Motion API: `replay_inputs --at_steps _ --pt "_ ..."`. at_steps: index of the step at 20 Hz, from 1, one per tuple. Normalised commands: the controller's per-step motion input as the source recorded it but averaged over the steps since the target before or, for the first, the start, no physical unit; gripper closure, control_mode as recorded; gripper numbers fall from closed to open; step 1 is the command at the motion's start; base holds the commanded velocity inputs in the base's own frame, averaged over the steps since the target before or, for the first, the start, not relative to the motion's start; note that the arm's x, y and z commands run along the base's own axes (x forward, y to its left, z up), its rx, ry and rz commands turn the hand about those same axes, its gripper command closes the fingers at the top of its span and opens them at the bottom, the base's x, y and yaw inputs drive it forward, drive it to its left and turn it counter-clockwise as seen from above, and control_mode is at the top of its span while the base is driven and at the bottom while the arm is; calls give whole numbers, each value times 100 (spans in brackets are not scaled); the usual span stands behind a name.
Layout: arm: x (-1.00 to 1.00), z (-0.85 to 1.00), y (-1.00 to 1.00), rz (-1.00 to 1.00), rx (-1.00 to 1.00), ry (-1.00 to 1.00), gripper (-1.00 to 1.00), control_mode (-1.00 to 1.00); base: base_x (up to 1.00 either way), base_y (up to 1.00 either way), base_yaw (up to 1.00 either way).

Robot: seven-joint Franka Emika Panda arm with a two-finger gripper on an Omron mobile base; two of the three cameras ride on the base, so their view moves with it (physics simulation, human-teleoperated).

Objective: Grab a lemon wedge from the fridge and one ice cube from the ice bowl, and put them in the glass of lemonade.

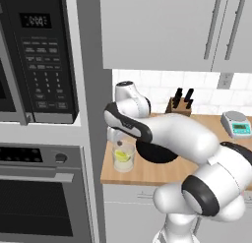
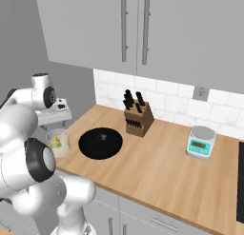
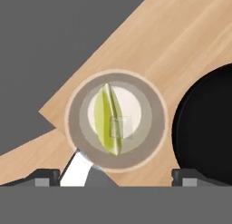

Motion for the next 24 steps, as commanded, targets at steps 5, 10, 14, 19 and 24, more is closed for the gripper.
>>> replay_inputs --at_steps 5,10,14,19,24 --pt "-21 0 -23 0 1 -2 -100 -100 0 0 0" --pt "-28 0 -15 0 1 -4 -100 -100 0 0 0" --pt "-53 6 -28 0 2 -2 -100 -100 0 0 0" --pt "-53 71 -48 0 0 0 -100 -100 0 0 0" --pt "-54 84 -40 -6 0 6 -100 -100 0 0 0"
